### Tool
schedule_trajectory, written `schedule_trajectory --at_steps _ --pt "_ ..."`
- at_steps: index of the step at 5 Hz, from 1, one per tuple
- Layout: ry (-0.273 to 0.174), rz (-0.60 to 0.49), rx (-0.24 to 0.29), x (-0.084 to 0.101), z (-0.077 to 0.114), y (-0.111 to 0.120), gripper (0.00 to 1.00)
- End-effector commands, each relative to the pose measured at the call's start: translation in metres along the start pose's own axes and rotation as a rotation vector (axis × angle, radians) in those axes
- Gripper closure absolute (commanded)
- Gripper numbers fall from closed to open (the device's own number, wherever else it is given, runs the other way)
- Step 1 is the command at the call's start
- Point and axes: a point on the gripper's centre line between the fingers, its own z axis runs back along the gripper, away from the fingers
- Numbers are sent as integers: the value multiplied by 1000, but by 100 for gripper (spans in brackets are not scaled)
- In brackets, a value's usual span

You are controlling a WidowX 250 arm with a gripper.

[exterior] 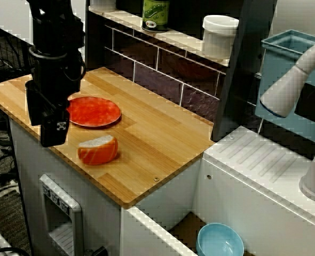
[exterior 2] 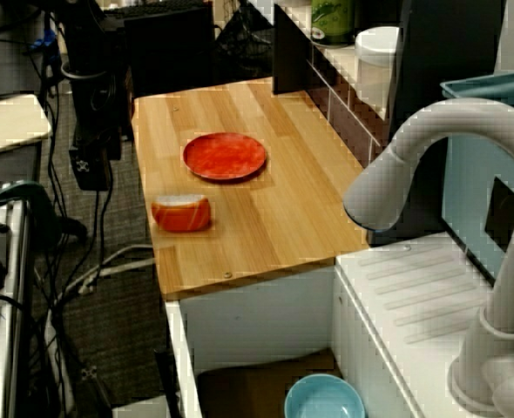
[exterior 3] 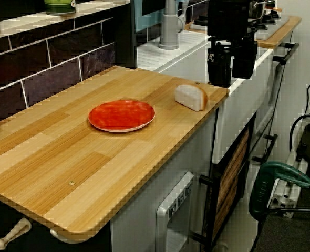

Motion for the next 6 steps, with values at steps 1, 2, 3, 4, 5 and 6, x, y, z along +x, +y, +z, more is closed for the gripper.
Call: schedule_trajectory --at_steps 1,2,3,4,5,6 --pt "0 -4 3 33 -15 -1 0" --pt "-35 1 -20 49 -11 7 0" --pt "-28 13 -32 62 -11 16 0" --pt "-19 19 -43 66 -15 21 0" --pt "-7 15 -58 62 -17 19 0" --pt "1 -7 -68 52 -10 8 0"
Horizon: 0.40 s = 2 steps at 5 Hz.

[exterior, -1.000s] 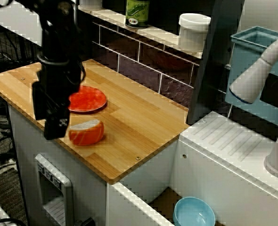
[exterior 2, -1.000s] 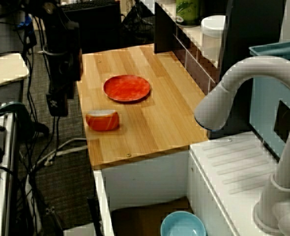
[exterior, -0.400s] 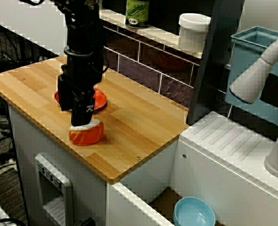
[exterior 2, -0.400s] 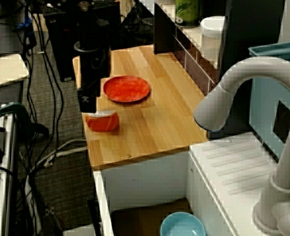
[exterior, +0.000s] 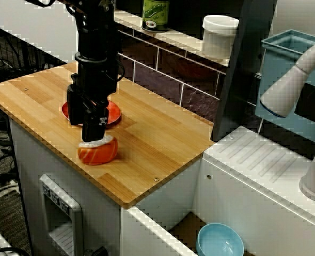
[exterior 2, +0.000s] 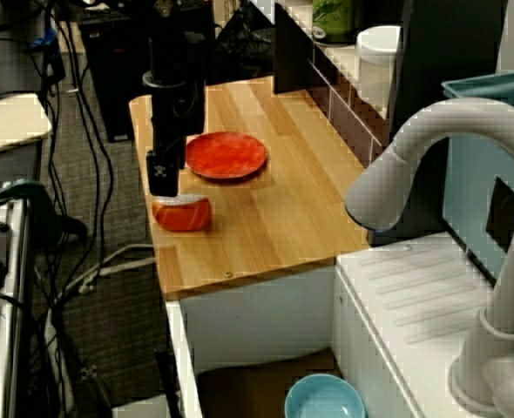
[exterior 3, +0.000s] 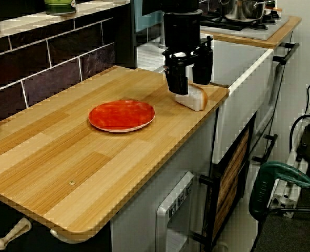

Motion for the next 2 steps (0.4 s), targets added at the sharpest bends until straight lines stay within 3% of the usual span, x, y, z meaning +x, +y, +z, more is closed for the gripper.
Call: schedule_trajectory --at_steps 1,2 --pt "-37 -29 8 -10 17 -17 0" --pt "-41 -30 17 -11 10 -22 0"
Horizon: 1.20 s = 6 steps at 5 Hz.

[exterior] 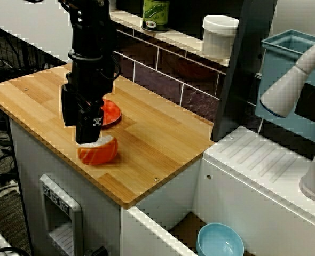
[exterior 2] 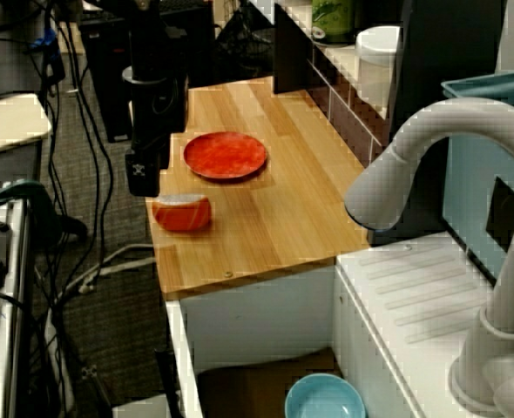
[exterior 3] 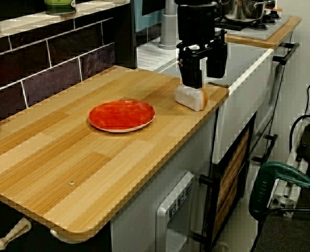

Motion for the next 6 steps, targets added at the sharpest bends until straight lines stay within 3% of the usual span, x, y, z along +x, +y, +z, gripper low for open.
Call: schedule_trajectory --at_steps 1,5,6 --pt "-41 3 33 7 -7 -8 0" --pt "-49 48 47 28 -30 -4 0" --pt "-62 46 64 24 -27 -3 100"
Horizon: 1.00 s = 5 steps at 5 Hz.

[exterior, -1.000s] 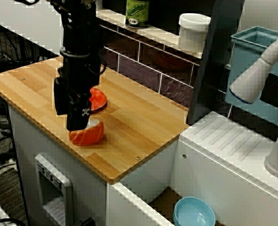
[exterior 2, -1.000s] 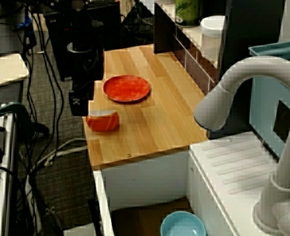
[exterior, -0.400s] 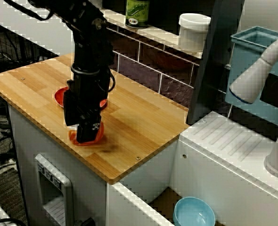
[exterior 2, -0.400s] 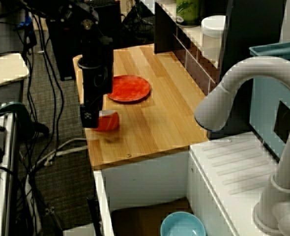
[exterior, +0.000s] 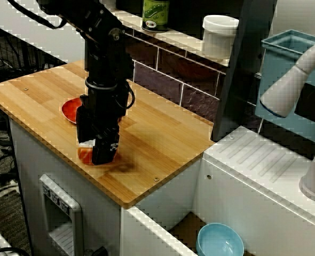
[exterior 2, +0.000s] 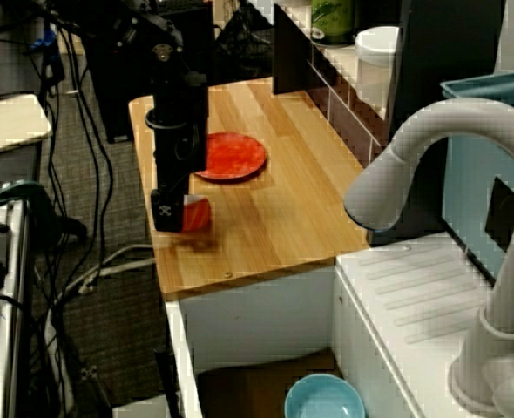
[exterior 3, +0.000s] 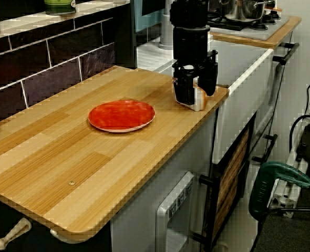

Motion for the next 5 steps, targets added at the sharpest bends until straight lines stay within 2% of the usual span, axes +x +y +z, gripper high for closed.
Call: schedule_trajectory --at_steps 1,2,3,4,5 --pt "-66 17 3 -2 17 10 100" --pt "-34 52 -16 1 28 26 100" --pt "-53 98 -42 5 58 54 100" --pt "-124 141 -36 7 73 81 100" --pt "-168 147 12 13 65 101 100"
